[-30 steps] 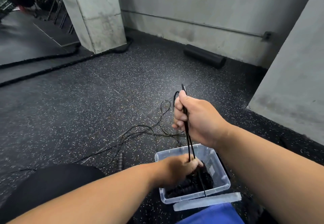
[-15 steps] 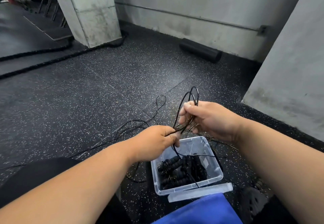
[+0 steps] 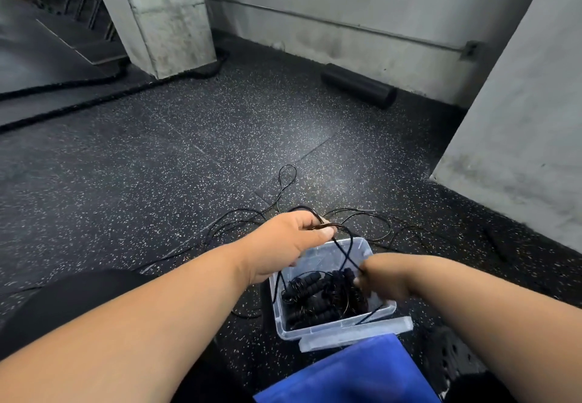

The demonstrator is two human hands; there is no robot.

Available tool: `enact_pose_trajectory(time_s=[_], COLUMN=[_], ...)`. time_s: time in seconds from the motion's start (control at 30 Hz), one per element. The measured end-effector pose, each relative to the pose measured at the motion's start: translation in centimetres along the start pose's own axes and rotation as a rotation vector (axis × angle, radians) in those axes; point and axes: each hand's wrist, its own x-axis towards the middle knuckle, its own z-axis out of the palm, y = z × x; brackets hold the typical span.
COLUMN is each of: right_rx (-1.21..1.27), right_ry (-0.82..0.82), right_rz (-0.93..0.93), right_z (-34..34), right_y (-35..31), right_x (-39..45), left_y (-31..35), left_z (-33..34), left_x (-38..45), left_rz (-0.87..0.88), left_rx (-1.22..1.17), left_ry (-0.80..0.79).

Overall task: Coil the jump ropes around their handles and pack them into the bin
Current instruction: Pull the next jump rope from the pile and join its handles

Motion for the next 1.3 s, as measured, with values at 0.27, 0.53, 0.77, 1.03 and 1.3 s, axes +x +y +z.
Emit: enact_pose_trajectory(time_s=[0.27,0.53,0.77,1.03,1.3], right_rx=[-0.240,-0.219,0.468,0.743,0.868], right_ry=[-0.043,0.068,0.738,0.634,0.524], right_rz=[0.316,0.468,0.152,-0.261,-0.451], right_z=[-0.5,-1.2,-3.5,-4.5,-2.7], right_y=[5.9,6.9,5.4,-3.3,-9.3], right_x=[0.0,-1.4,-2.8,-4.3,-1.4], left_y=[-0.8,-0.5,3.3,8.6,11.1], left_z=[2.4,2.9,-1.5,-2.9,-2.3], left_x=[0.2,0.7,1.0,-0.5,-2.1], left_rz=[-0.115,-0.092,0.093,0.288,0.370], left_rx=[-0.122,-0.168,-0.633,-1.133,-1.206], left_ry=[-0.109,-0.073,0.129,-0.006,-0.059])
